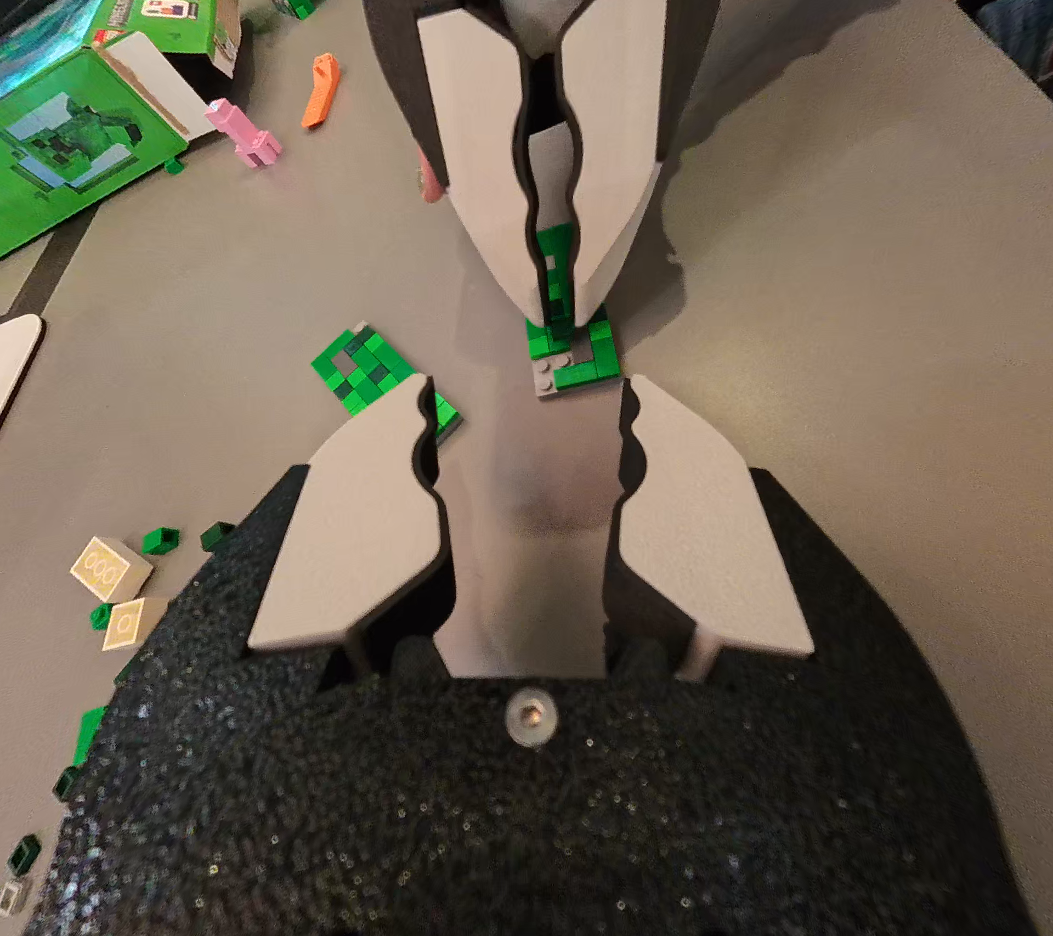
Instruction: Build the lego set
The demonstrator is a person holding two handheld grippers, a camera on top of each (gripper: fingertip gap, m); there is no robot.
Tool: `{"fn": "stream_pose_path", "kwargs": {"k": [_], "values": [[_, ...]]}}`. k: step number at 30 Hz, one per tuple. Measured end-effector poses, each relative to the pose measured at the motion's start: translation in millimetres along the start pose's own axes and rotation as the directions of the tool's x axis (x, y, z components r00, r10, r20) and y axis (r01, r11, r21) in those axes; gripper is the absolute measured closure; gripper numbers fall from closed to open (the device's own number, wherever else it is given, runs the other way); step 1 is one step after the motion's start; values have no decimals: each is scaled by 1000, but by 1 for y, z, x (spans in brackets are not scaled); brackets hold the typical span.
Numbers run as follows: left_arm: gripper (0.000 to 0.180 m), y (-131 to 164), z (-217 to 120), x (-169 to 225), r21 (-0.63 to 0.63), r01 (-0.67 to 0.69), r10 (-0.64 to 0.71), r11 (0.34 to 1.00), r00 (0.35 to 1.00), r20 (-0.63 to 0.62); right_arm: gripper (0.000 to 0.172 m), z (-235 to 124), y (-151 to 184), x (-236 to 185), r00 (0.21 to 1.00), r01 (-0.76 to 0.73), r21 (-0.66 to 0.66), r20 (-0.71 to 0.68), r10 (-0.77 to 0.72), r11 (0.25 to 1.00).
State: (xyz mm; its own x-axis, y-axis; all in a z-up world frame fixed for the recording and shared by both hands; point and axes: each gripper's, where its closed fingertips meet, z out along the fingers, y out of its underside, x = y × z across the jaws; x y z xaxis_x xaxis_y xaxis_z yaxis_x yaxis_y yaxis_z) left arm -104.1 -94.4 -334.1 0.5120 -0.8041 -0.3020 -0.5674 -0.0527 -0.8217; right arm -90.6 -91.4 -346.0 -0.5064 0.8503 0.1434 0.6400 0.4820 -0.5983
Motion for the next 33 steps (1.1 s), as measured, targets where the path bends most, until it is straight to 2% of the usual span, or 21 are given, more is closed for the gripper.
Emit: {"fn": "stream_pose_path", "kwargs": {"k": [17, 21, 26, 28, 33], "values": [[121, 2, 5, 7, -28, -23, 23, 999, 999, -24, 164, 8, -2, 0, 1000, 0, -48, 15, 1, 999], [121, 3, 3, 6, -32, -26, 25, 999, 999, -24, 156, 6, -3, 0, 1000, -2, -39, 19, 3, 999], [121, 3, 3, 6, -30, -23, 22, 999, 999, -27, 129, -4, 9, -1, 999, 20, -45, 45, -18, 999], [121, 3, 3, 6, -30, -24, 23, 999, 999, -27, 126, -4, 20, 3, 998, 42, -69, 44, -39, 997], [121, 3, 3, 7, -34, -25, 24, 999, 999, -29, 133, -5, 24, 1, 995, 30, -66, 102, -23, 997]]}}
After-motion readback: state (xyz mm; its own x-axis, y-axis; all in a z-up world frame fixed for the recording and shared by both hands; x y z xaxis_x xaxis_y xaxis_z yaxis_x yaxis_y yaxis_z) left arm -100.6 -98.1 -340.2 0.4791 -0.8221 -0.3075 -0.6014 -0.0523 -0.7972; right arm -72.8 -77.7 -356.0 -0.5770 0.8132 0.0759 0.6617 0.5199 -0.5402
